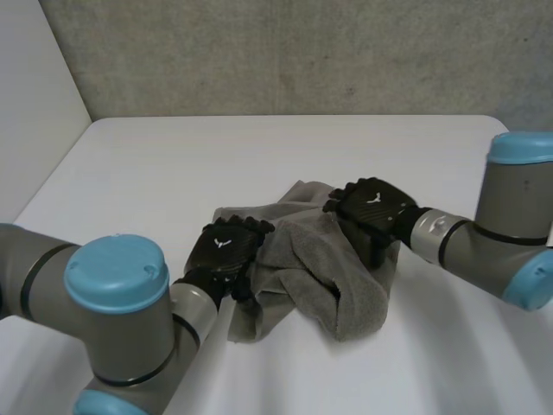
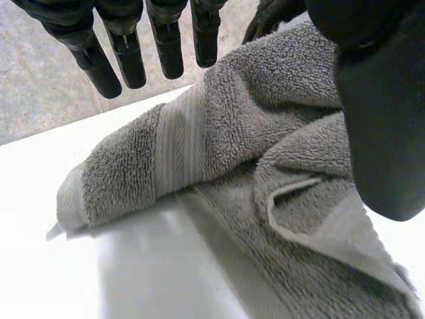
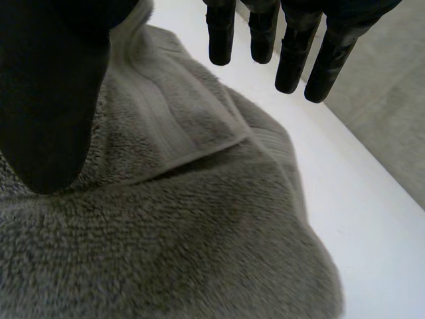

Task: Fold the towel.

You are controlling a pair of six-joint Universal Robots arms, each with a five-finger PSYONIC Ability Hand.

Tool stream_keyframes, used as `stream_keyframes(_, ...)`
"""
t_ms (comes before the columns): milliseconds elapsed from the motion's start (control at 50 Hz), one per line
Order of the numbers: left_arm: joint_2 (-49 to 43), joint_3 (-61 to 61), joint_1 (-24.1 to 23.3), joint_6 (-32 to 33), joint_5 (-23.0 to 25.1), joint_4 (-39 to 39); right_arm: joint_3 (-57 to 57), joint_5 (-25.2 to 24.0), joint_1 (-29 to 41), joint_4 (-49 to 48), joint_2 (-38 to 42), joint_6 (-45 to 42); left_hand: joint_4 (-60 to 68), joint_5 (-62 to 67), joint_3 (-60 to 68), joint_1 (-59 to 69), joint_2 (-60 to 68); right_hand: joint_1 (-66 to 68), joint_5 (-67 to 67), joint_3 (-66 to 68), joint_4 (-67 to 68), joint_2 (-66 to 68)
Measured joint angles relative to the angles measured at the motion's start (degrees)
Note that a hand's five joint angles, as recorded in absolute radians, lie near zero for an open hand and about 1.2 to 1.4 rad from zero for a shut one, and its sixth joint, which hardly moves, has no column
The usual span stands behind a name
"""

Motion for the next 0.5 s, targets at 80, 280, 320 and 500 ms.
stream_keyframes(80, 1.31, -2.74, 0.13, 0.06, 0.17, -0.01, -3.16, -0.17, 1.59, 1.86, 3.52, -2.1, 0.0, 0.0, 0.0, 0.0, 0.0, 5.6, 6.23, 5.42, 4.9, 5.48)
stream_keyframes(280, 2.04, -5.28, 0.24, 0.17, 0.61, 0.09, -10.72, -0.62, 2.88, 10.48, 8.91, -5.76, 0.0, 0.0, 0.0, 0.0, 0.0, 59.8, 62.05, 62.69, 61.83, 60.48)
stream_keyframes(320, 1.74, -4.77, 0.19, 0.18, 0.62, 0.19, -11.9, -1.04, 2.72, 11.47, 8.57, -4.48, 0.0, 0.0, 0.0, 0.0, 0.0, 60.26, 62.06, 62.8, 61.92, 60.48)
stream_keyframes(500, -1.42, 0.39, -1.05, 0.08, 0.55, 0.7, -11.72, 1.01, -1.22, 6.58, 1.41, 9.62, 0.0, 0.04, 0.0, 0.0, 0.0, 61.19, 62.06, 62.8, 62.01, 60.48)
